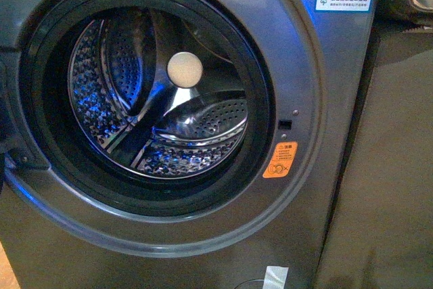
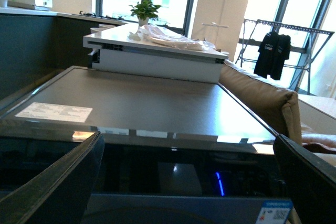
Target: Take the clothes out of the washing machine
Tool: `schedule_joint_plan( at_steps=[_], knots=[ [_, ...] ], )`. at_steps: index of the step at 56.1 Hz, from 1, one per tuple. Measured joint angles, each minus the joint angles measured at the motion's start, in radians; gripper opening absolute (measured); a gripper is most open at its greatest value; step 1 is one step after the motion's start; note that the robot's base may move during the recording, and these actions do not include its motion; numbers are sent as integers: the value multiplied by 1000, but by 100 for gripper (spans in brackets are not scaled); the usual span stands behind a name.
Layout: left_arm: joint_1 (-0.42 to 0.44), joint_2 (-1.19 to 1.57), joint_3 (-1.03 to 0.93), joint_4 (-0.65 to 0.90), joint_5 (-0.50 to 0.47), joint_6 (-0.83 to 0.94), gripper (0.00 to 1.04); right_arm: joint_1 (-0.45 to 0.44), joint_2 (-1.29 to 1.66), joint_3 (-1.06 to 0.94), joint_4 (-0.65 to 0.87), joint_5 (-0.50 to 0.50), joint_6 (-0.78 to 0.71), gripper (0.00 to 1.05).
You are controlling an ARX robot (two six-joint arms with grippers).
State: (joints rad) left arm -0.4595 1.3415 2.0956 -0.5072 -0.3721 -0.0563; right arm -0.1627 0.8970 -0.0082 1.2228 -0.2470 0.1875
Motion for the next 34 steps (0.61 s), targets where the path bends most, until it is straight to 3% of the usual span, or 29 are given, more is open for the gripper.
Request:
schedule_joint_plan(
  at_steps=[11,19,23,25,29,34],
  knots=[
    [-71,-76,-343,79,-66,-95,98,-10,107,-1,134,-18,-5,97],
    [-94,-125,-478,99,-77,-165,98,6,116,0,169,-13,-8,97],
    [-92,-184,-583,168,-130,-115,89,17,115,0,170,-4,-10,97],
    [-78,-225,-655,219,-127,-72,83,45,70,1,94,53,-35,94],
    [-33,-336,-843,334,-90,-12,71,121,-155,2,-274,203,-100,82],
    [28,-452,-1051,430,-47,18,57,152,-397,3,-597,235,-147,68]
  ],
)
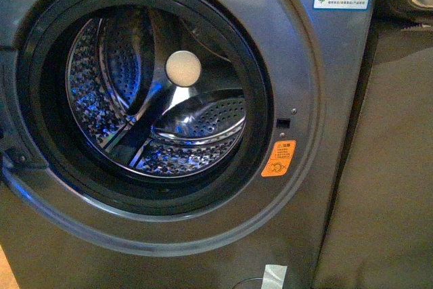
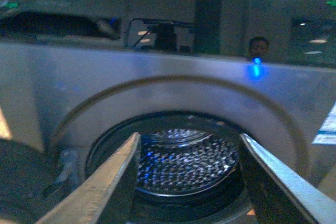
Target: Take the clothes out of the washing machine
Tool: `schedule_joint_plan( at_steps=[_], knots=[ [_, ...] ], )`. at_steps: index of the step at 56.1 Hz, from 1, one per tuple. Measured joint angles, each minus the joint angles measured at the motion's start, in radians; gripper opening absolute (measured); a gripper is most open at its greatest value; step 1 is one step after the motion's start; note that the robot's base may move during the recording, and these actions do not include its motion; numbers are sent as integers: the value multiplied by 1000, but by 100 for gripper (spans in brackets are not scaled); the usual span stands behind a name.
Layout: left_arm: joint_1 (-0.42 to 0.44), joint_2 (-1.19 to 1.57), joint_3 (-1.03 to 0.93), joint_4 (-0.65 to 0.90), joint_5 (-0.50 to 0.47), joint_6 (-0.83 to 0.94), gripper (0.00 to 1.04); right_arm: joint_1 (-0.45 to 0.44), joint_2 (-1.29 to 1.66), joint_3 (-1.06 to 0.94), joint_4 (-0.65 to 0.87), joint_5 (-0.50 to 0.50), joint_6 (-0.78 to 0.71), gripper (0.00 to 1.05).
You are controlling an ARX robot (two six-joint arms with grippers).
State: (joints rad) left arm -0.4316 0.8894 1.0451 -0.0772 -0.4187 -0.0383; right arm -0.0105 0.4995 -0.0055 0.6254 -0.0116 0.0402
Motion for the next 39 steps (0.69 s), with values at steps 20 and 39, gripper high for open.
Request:
schedule_joint_plan(
  at_steps=[20,39],
  knots=[
    [192,-271,-553,204,185,31,4,6,-257,8,-377,8,-36,8],
    [301,-425,-785,276,292,31,4,7,-381,10,-523,8,-39,2]
  ],
)
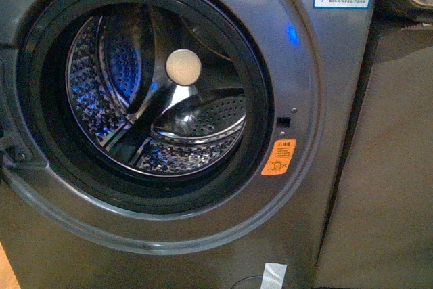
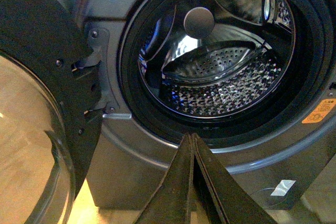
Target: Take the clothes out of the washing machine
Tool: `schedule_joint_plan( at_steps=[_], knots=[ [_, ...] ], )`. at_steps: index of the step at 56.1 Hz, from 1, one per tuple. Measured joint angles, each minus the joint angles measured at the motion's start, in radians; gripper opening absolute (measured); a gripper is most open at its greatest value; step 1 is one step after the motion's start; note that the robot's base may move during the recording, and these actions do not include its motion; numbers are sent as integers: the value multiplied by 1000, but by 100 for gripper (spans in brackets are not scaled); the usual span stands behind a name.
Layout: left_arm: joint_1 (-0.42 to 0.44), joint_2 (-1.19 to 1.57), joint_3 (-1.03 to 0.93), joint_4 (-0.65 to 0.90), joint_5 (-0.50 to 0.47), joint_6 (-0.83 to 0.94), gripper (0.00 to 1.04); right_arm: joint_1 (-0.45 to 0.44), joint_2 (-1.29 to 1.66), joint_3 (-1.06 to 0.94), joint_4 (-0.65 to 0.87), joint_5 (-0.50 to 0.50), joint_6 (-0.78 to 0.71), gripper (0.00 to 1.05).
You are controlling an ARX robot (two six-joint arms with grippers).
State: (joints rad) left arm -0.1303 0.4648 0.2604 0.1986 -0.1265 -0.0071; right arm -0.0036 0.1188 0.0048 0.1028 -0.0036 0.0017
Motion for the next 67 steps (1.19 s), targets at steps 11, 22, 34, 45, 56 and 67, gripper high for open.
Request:
schedule_joint_plan(
  at_steps=[11,22,34,45,56,67],
  knots=[
    [125,-87,-95,6,118,1,4,0,-113,0,-102,0,0,2],
    [127,-158,-155,4,126,1,4,0,-114,0,-102,0,0,2],
    [128,-213,-190,-16,126,2,4,0,-114,0,-102,0,0,2],
    [128,-259,-212,-40,126,2,4,0,-114,0,-102,0,0,2],
    [128,-455,-242,-196,126,3,4,0,-114,0,-103,-1,0,2],
    [128,-459,-242,-197,126,3,4,0,-114,0,-103,0,0,2]
  ],
)
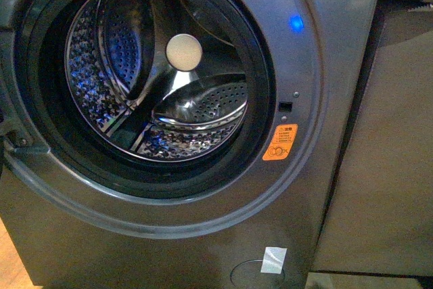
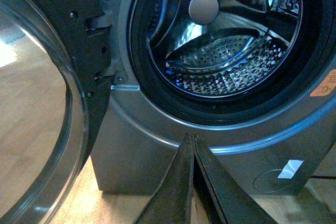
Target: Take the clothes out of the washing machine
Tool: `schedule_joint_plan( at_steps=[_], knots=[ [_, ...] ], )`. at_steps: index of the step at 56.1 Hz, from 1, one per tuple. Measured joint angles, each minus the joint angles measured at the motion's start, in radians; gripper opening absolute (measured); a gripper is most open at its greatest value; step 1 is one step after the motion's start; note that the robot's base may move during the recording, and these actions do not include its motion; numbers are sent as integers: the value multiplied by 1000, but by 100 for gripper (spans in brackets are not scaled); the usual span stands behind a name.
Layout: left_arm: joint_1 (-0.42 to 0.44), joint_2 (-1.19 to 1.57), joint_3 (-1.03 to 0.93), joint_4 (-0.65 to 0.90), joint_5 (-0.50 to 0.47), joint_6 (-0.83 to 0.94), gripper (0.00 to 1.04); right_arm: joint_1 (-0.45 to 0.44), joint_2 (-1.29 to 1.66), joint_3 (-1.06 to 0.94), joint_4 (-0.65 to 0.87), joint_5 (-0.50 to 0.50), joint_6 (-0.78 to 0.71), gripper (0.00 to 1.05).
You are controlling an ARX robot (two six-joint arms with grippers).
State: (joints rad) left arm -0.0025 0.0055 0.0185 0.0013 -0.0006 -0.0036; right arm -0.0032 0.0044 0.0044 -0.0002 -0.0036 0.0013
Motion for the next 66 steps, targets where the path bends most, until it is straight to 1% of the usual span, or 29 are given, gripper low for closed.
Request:
schedule_joint_plan(
  at_steps=[30,34,35,38,39,44,45,48,49,50,53,54,57,58,60,62,64,66],
  knots=[
    [0,0,0,-1,0,-2,5,0,0,0,0,0,0,3],
    [0,0,0,-1,0,0,19,0,0,0,0,0,-2,16],
    [0,0,0,-1,0,0,20,0,0,0,0,0,-2,18],
    [0,-1,0,-1,0,0,31,0,0,0,0,0,-2,28],
    [0,-1,0,-1,0,0,33,0,0,0,0,0,-2,30],
    [0,-1,0,-1,0,0,51,0,0,0,0,0,-2,47],
    [0,-1,0,-1,0,0,53,0,0,0,0,0,-2,49],
    [0,-1,0,-1,0,0,63,0,0,0,0,0,-2,60],
    [0,-1,0,-1,0,0,67,0,0,0,0,0,-2,61],
    [0,-1,0,-1,0,0,68,0,0,0,0,0,-2,65],
    [0,-1,0,-1,0,0,79,0,0,0,0,0,-2,75],
    [0,-1,0,-1,0,0,81,0,0,0,0,0,-2,77],
    [0,-1,0,-1,0,0,92,0,0,0,0,0,-2,88],
    [0,-1,0,-1,0,0,93,0,0,0,0,0,-2,89],
    [0,-1,0,-1,0,0,100,0,0,0,0,0,-1,96],
    [0,-1,0,-1,0,0,99,0,0,0,0,0,-1,99],
    [0,-1,0,-1,0,0,98,0,0,0,0,0,-1,98],
    [0,-1,0,-1,0,0,98,0,0,0,0,0,-1,97]
  ],
)
